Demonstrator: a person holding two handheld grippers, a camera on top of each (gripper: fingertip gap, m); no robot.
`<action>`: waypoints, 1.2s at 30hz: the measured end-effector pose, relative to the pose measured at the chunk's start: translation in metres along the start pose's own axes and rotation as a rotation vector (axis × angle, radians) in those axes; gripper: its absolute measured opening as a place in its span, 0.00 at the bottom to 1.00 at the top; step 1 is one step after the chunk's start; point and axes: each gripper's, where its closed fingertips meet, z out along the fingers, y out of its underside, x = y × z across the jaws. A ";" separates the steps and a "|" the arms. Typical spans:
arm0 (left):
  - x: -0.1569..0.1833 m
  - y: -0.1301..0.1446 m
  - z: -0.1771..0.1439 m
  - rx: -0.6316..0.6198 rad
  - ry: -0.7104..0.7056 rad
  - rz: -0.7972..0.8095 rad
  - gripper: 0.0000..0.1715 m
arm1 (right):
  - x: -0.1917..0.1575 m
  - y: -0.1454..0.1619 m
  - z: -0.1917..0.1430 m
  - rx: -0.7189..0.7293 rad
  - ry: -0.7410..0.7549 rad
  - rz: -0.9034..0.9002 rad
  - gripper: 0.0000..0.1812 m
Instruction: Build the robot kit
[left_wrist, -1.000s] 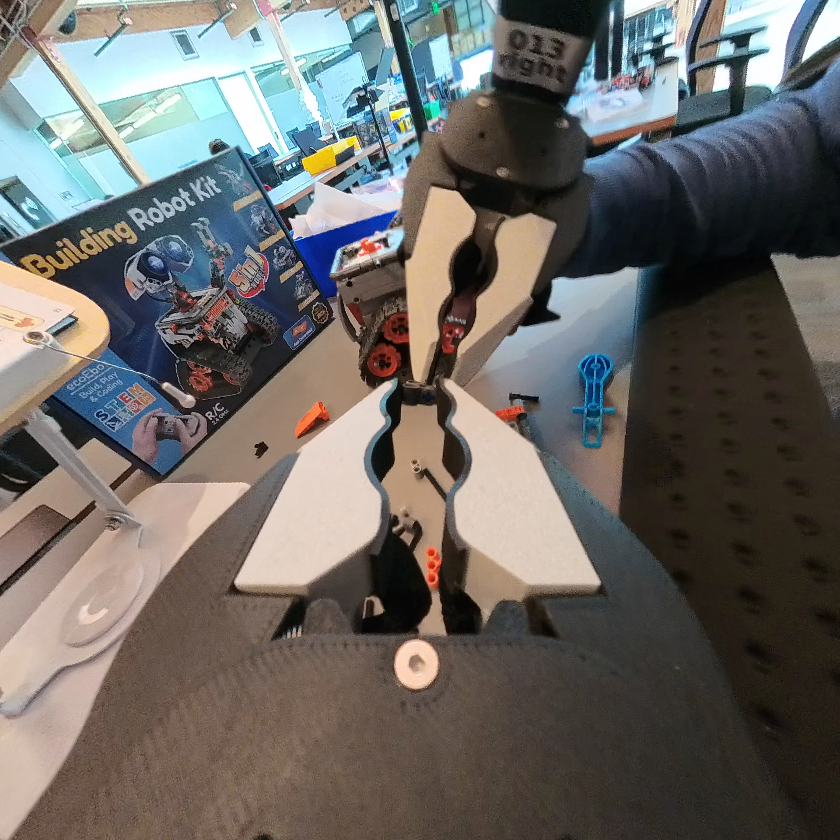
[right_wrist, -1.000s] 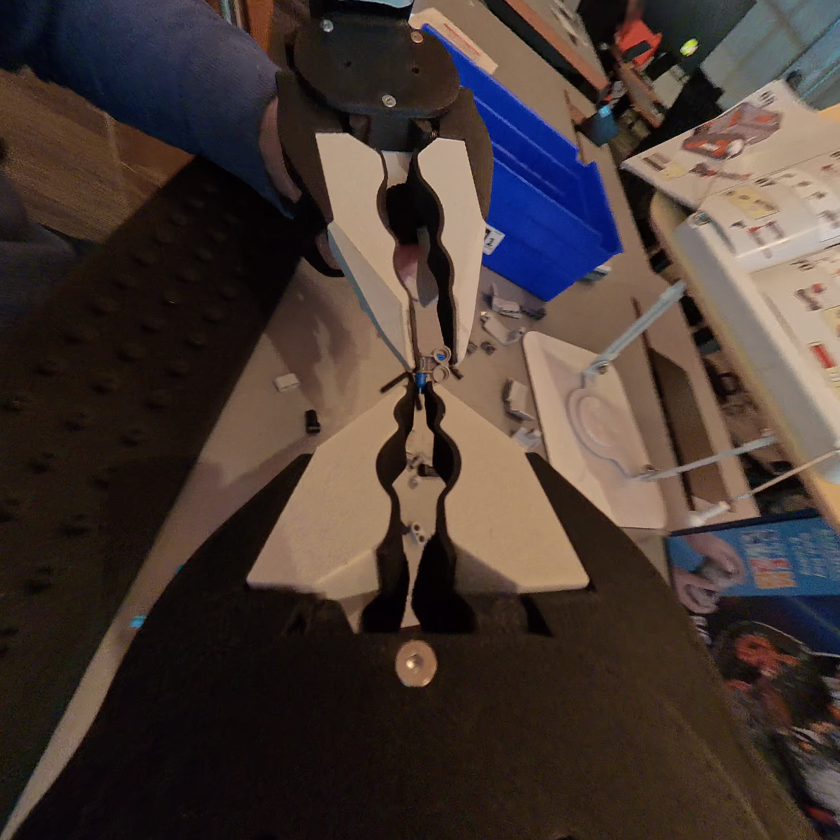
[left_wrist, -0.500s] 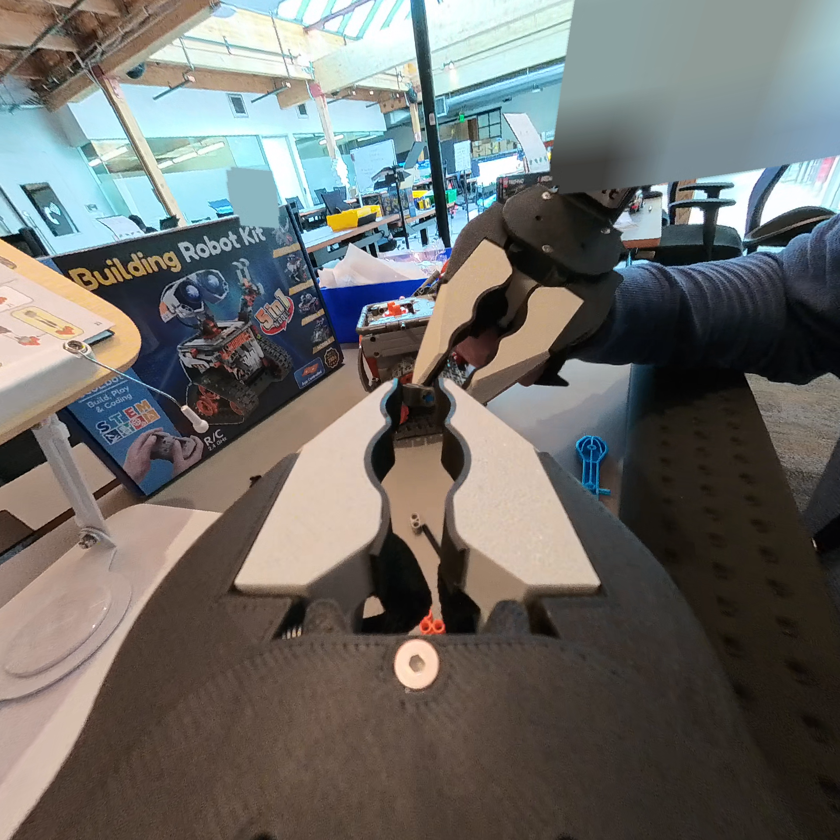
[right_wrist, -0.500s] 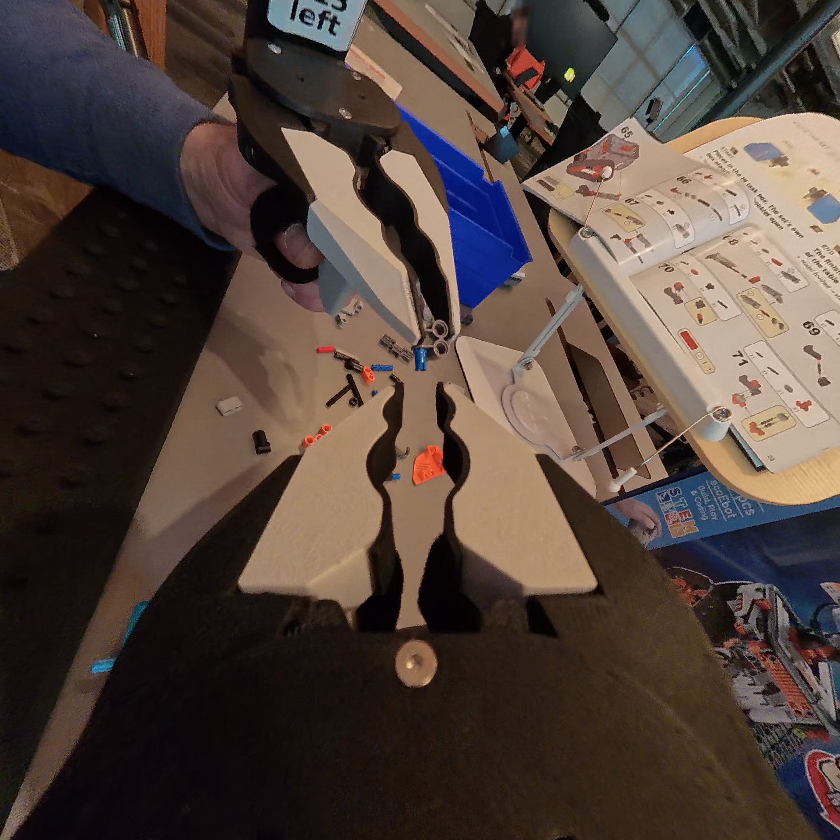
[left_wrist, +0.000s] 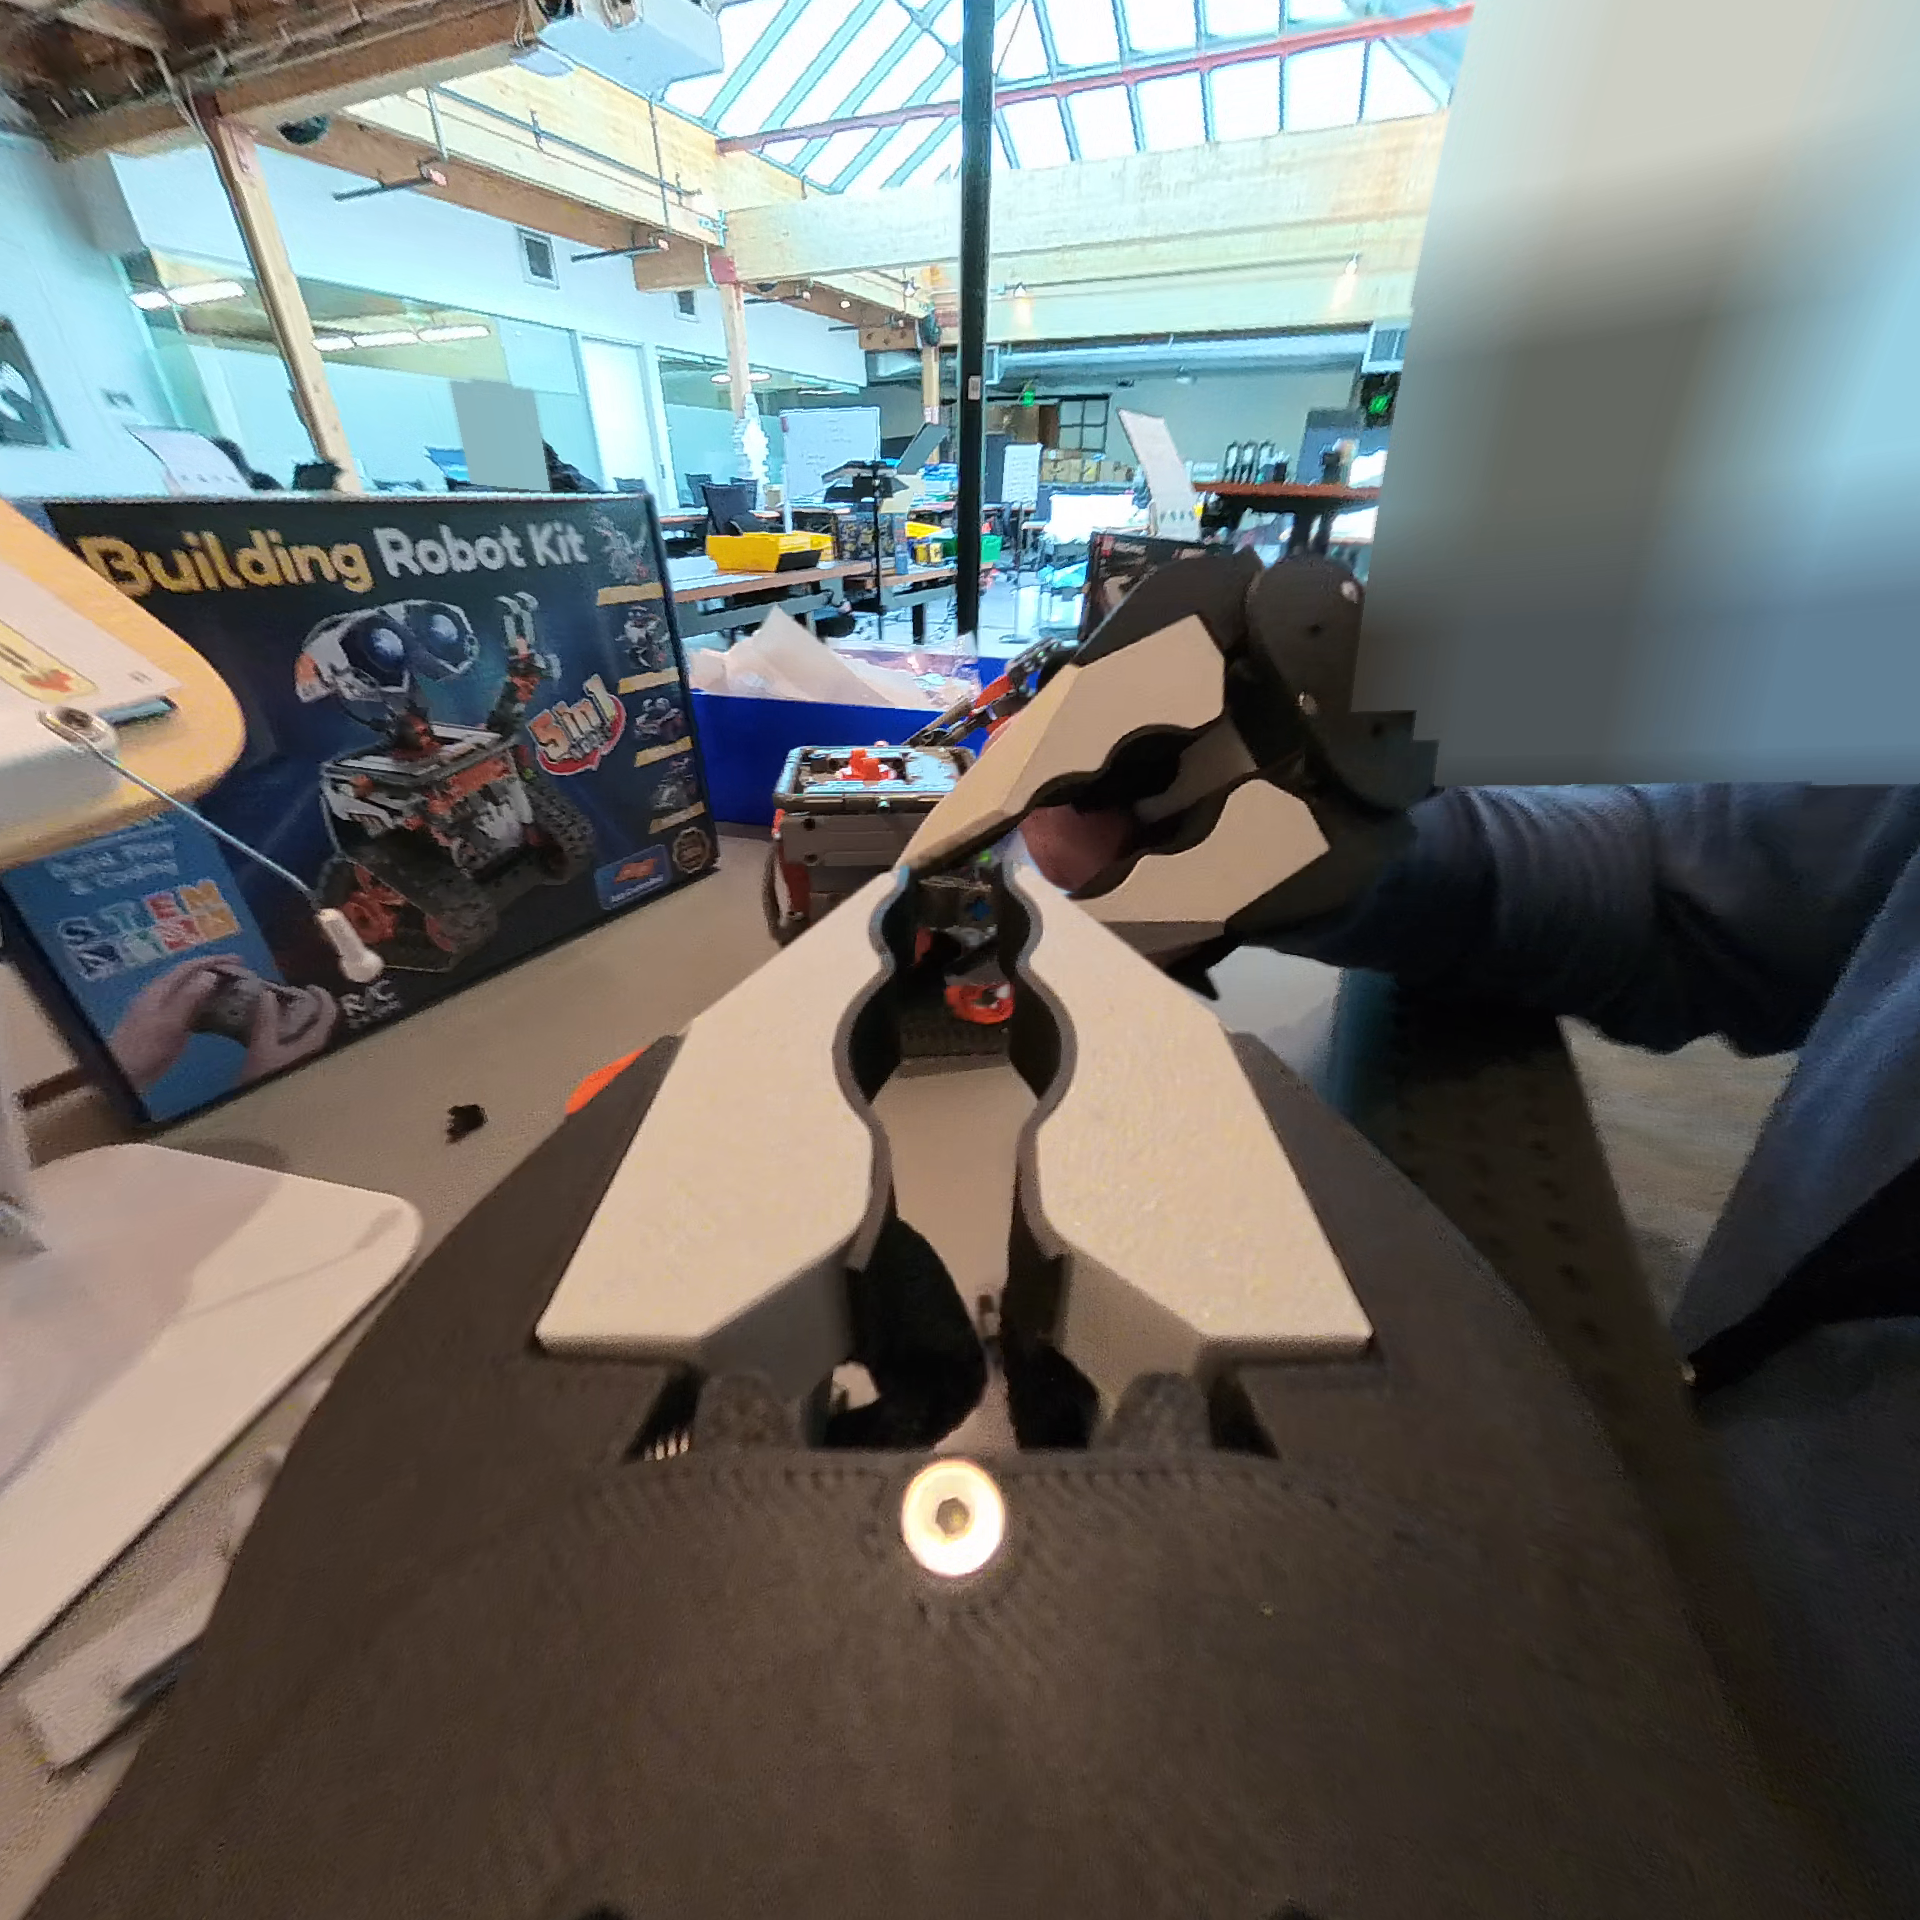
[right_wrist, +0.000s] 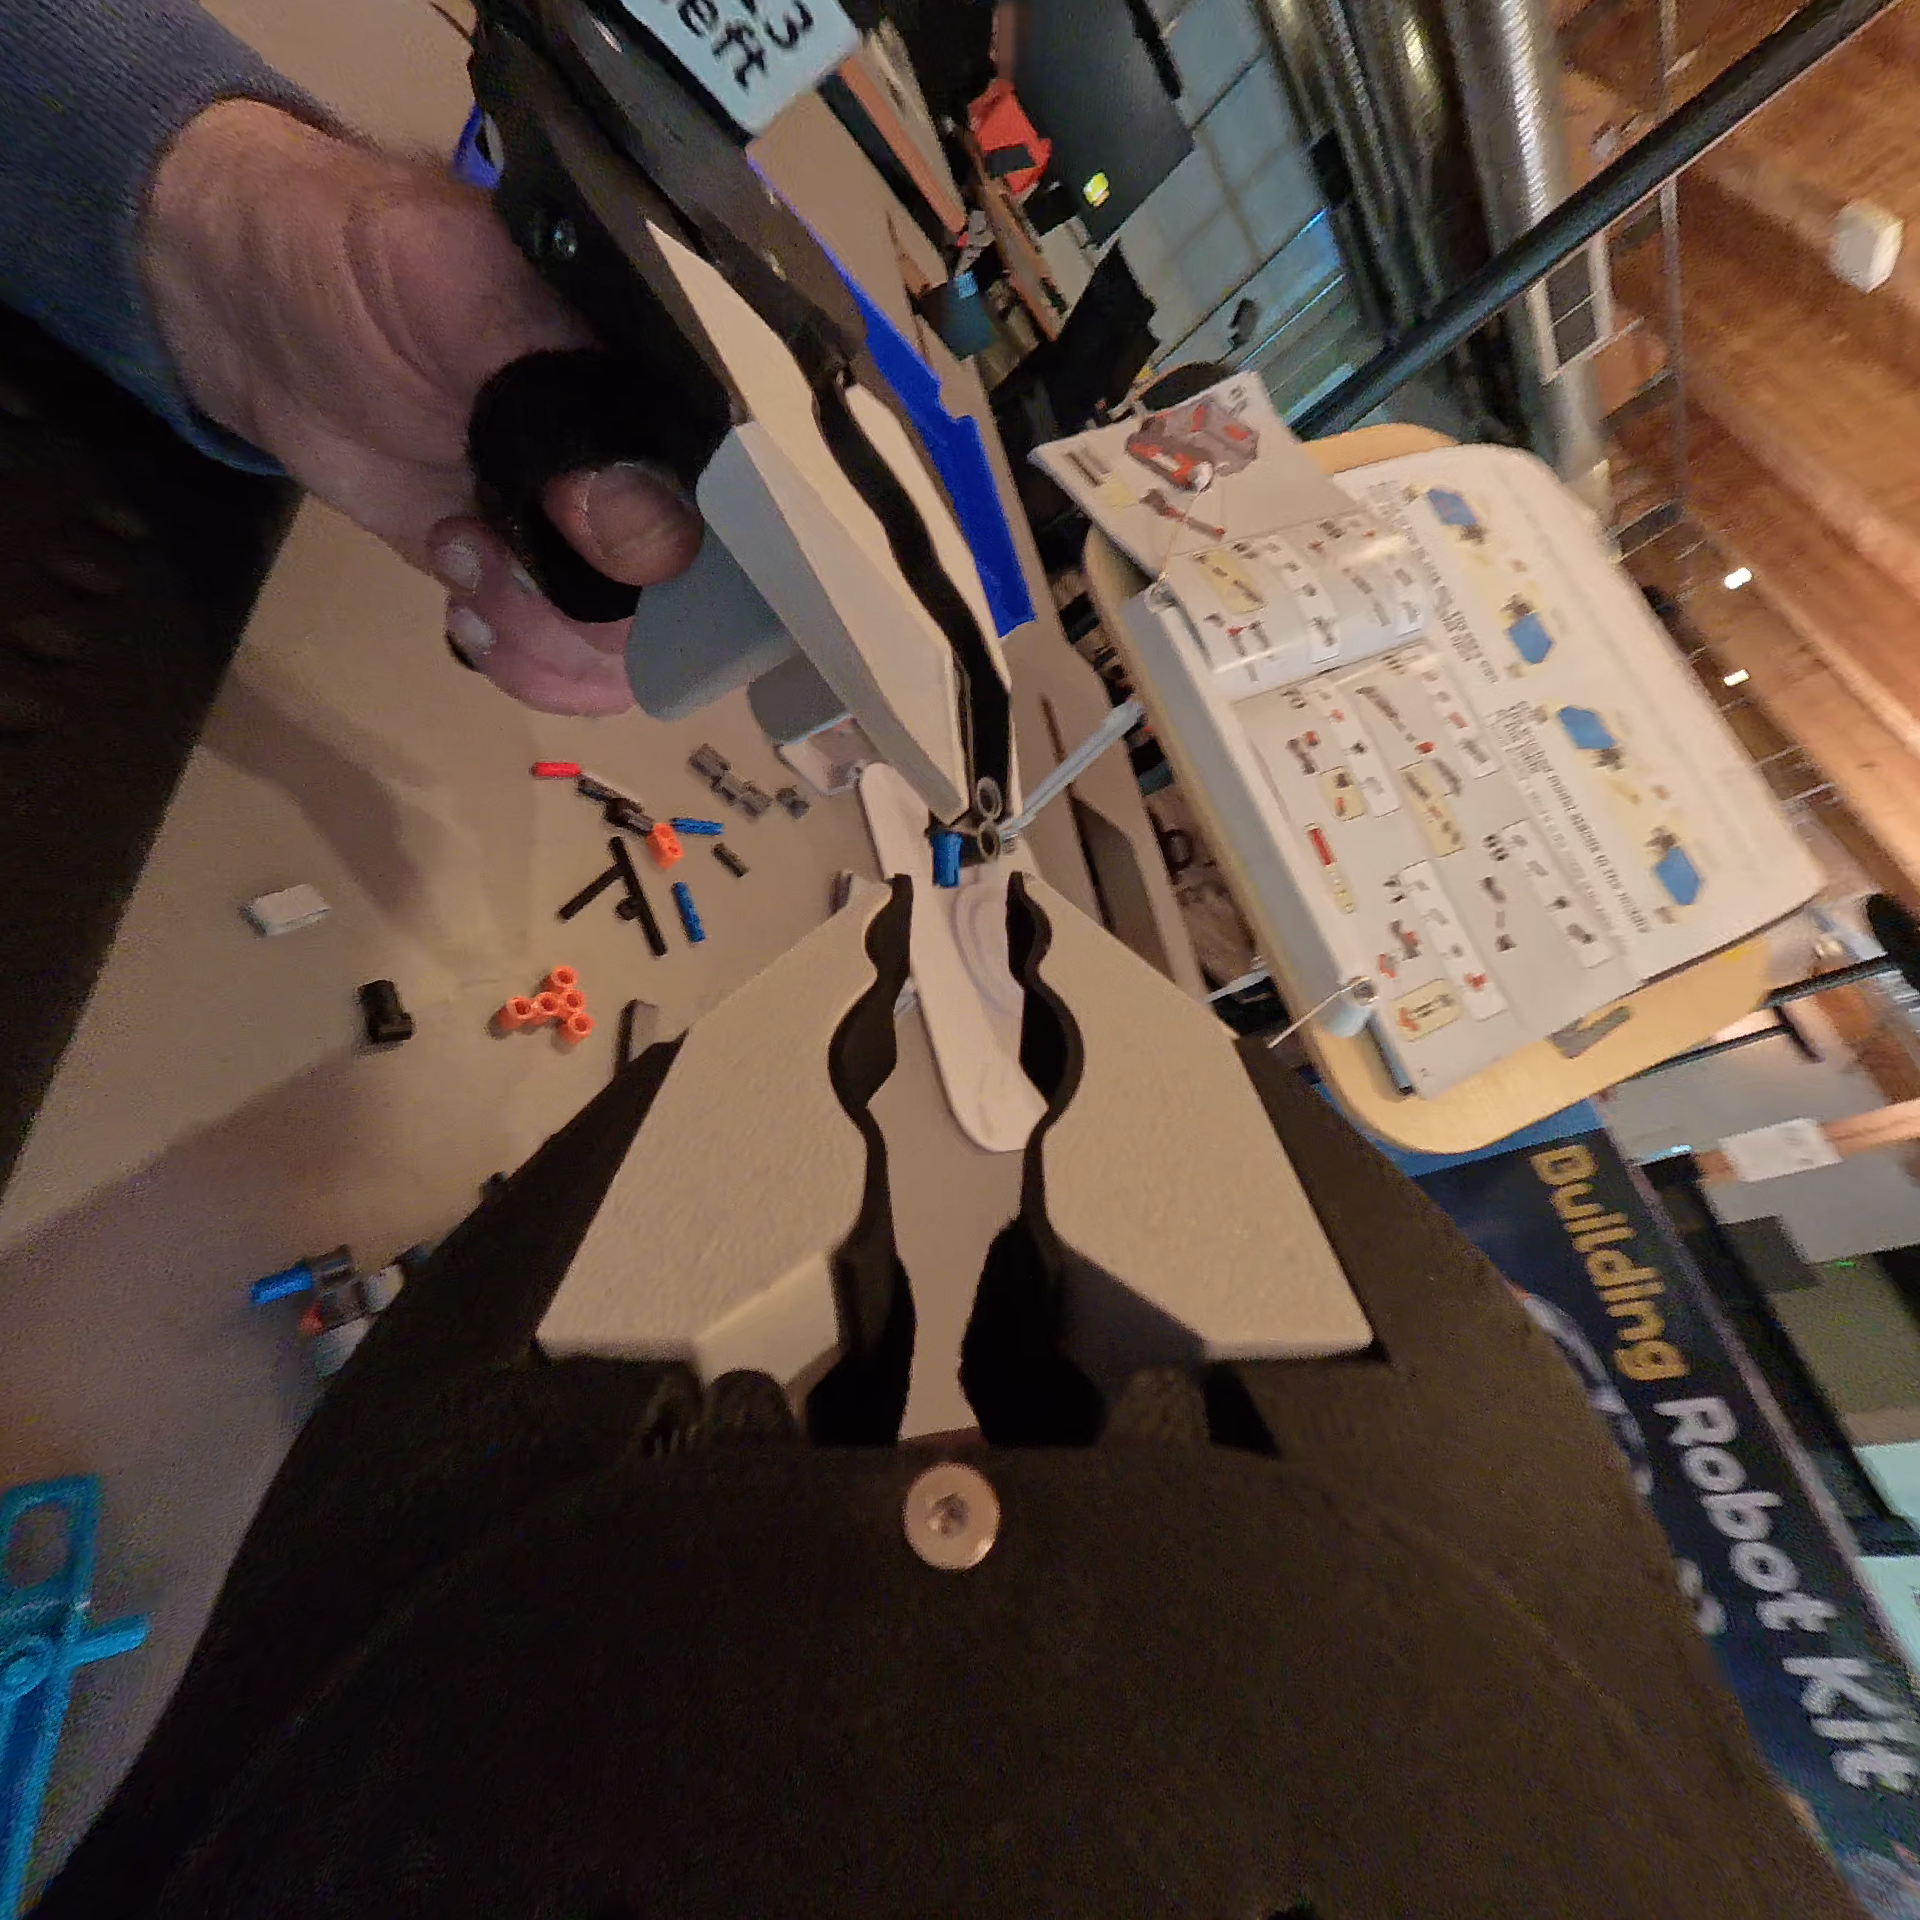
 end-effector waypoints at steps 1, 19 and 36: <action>0.001 0.000 0.001 0.007 0.020 -0.046 0.07 | 0.002 -0.003 -0.001 0.007 0.025 -0.030 0.08; -0.005 0.001 0.003 0.036 0.045 -0.152 0.13 | 0.014 -0.007 -0.008 0.095 0.007 0.180 0.03; -0.007 -0.005 0.004 0.049 -0.005 -0.035 0.11 | 0.025 -0.020 -0.015 0.331 -0.165 0.706 0.02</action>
